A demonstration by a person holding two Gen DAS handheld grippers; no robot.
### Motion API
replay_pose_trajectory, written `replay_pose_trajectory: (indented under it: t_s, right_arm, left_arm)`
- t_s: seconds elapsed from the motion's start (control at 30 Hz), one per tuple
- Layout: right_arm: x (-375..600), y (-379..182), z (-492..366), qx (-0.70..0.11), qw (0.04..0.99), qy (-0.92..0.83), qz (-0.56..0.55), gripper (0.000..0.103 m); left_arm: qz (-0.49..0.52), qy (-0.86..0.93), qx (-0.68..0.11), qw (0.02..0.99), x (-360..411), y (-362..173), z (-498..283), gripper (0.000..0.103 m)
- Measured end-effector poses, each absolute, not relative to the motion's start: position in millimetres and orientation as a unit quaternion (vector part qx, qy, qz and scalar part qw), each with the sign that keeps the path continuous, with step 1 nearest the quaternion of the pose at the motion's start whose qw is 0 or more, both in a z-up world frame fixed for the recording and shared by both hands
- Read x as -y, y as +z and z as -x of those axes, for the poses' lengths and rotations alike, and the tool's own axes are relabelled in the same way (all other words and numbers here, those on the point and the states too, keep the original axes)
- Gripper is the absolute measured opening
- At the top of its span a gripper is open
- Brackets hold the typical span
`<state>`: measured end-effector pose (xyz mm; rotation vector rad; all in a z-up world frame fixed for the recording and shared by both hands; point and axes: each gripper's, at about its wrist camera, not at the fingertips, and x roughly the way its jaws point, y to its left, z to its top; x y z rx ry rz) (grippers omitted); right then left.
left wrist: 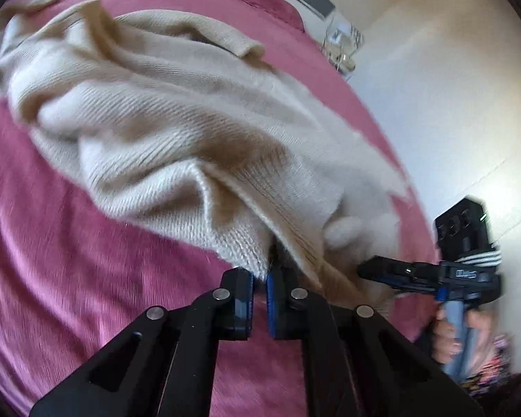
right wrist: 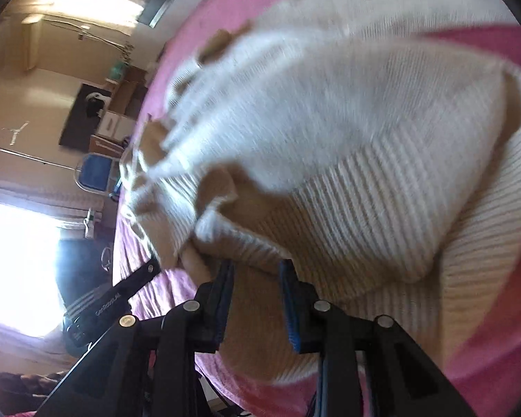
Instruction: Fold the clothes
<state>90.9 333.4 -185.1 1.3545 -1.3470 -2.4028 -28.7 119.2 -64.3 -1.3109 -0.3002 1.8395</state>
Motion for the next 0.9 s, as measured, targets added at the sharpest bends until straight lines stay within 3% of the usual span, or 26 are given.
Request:
replay_pose_trajectory:
  t_s: [0.27,0.5,0.67,0.77,0.9]
  right_arm:
    - [-342.6,-153.6,-113.9,0.399,0.024,-0.809,-0.430,0.027]
    - [-341.6,-159.5,-142.5,0.399,0.017,-0.786,-0.472,0.027]
    - [-352.2,-121.2,-195.0,0.371,0.017,-0.796,-0.478,0.027]
    - [-380.0,-84.1,-238.2,0.341,-0.059,-0.810,-0.474,0.027]
    - [-409.3,-58.3,-272.9,0.222,-0.213,-0.801,-0.514,0.033]
  left_arm:
    - [0.545,0.724,0.142,0.398,-18.7,-32.5,-4.5,0.004]
    - [0.582,0.716,0.224,0.314,60.2,-45.0,-13.1,0.004]
    - [0.592,0.711,0.241,0.292,81.1,-51.4,-17.0,0.004]
    - [0.595,0.714,0.236,0.284,89.6,-51.2,-16.5,0.004]
    - [0.593,0.720,0.239,0.272,102.0,-53.3,-12.5,0.004]
